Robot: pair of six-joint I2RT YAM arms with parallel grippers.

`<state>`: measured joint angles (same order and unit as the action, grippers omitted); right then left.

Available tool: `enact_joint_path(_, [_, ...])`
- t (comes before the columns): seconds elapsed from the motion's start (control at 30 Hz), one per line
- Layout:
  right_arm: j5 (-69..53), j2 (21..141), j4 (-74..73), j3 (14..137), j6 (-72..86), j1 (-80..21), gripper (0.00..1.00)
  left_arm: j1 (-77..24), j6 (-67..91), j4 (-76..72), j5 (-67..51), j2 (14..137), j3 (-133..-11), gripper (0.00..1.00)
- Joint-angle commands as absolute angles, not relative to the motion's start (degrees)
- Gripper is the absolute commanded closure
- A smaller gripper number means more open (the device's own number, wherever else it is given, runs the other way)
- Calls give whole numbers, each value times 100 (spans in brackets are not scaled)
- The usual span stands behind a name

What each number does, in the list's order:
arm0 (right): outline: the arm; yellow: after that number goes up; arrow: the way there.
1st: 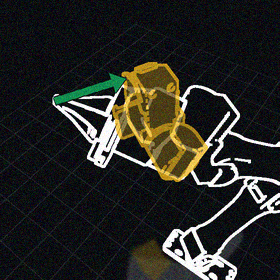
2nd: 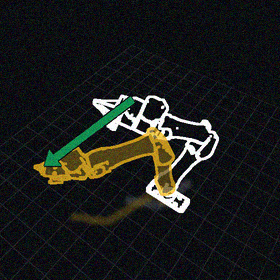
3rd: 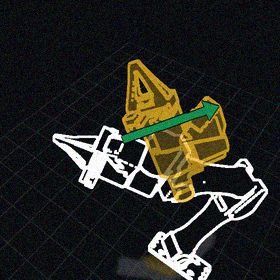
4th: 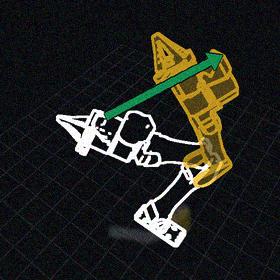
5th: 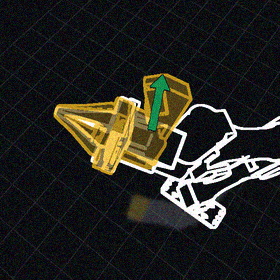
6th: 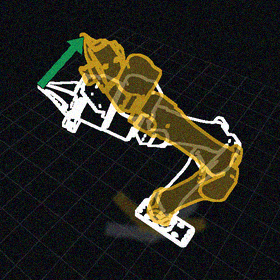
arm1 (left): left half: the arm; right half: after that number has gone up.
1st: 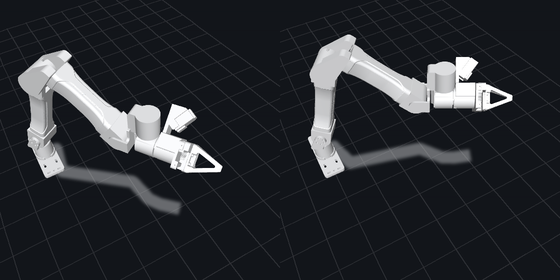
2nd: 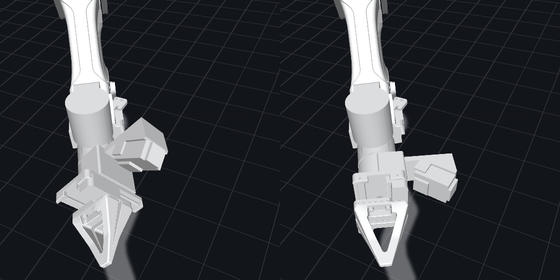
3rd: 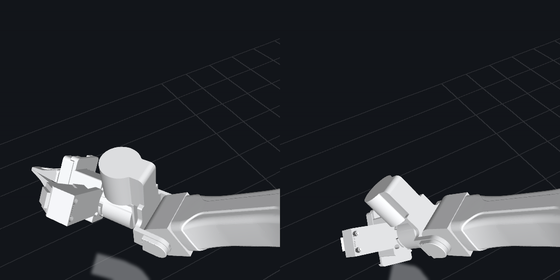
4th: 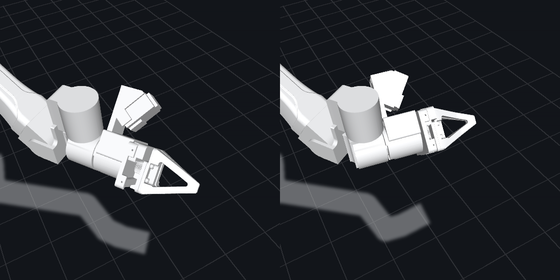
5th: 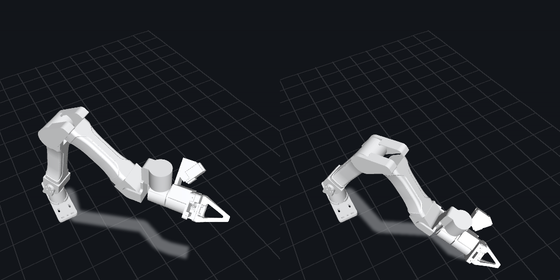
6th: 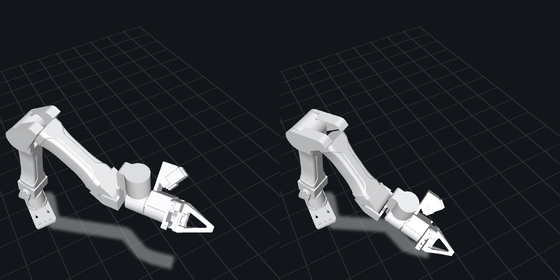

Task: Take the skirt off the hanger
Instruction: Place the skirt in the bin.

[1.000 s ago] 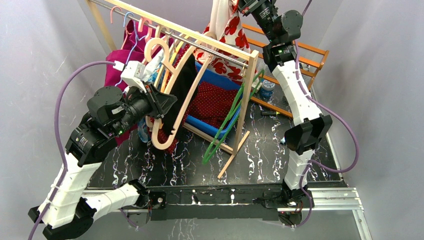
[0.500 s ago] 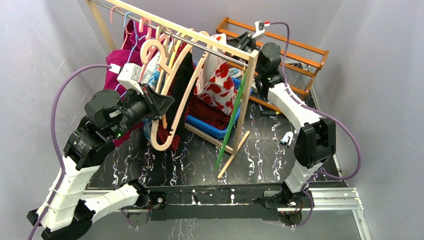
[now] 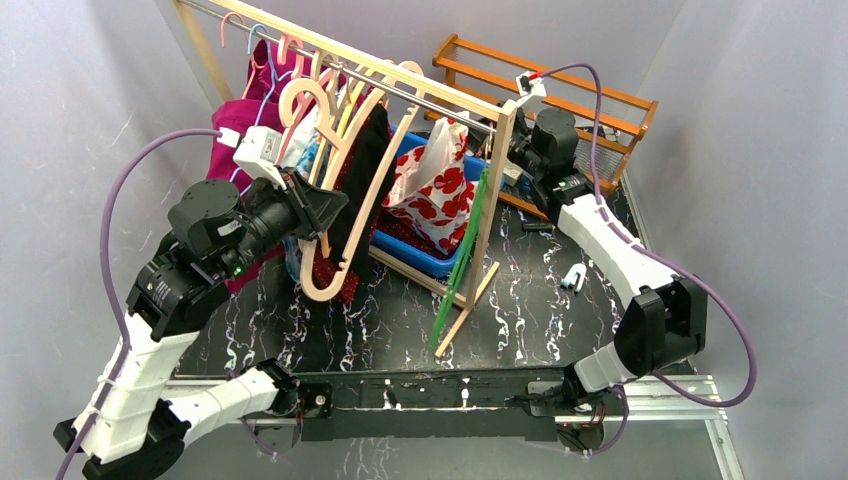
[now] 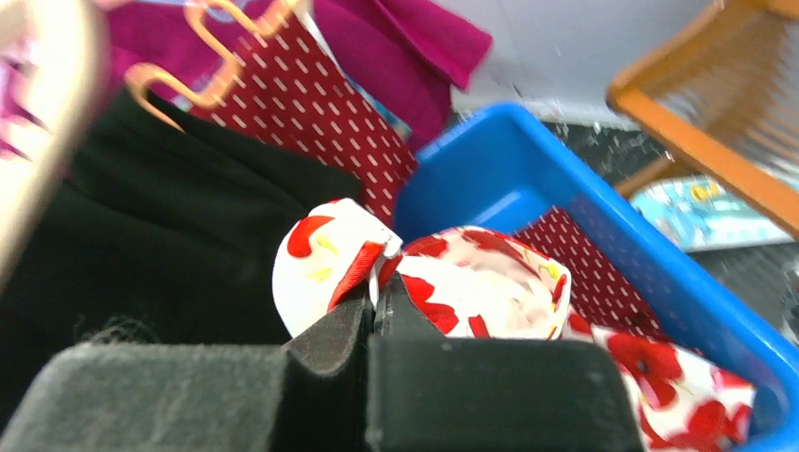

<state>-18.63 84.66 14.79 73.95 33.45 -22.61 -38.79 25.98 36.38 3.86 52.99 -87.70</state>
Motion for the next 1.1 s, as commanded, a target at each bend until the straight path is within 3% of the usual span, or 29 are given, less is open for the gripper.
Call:
enact_joint_path(0.0, [-2203,8543,1615,6828,2667,-2147,100,-3858,2558,3378,359,5274,-8947,100])
enact_joint_path(0.2, [-2698,9644,2334,6559,3067,-2279,100,-3858,2627,3415,373,5296,-8946,100])
enact_joint_path(0.33, [-1551,10497,2919,6399,2928,-2821,100,-3858,2663,3376,372,5311,-8872,100])
enact_joint_path(0.43, [-1398,10841,3078,6208,3053,-2821,100,-3860,2682,3440,356,5318,-8950,100])
enact_joint_path(0.83, [-2382,9108,1093,6005,2571,-2113,36,-3858,2719,3250,256,5207,-8632,100])
enact_joint_path(0.93, [-2595,8764,932,5871,2490,-1971,29,-3858,2725,3226,201,5194,-8574,100])
enact_joint_path(1.07, [-2977,8480,820,5669,2620,-1942,27,-3858,2692,3230,141,5223,-8620,100])
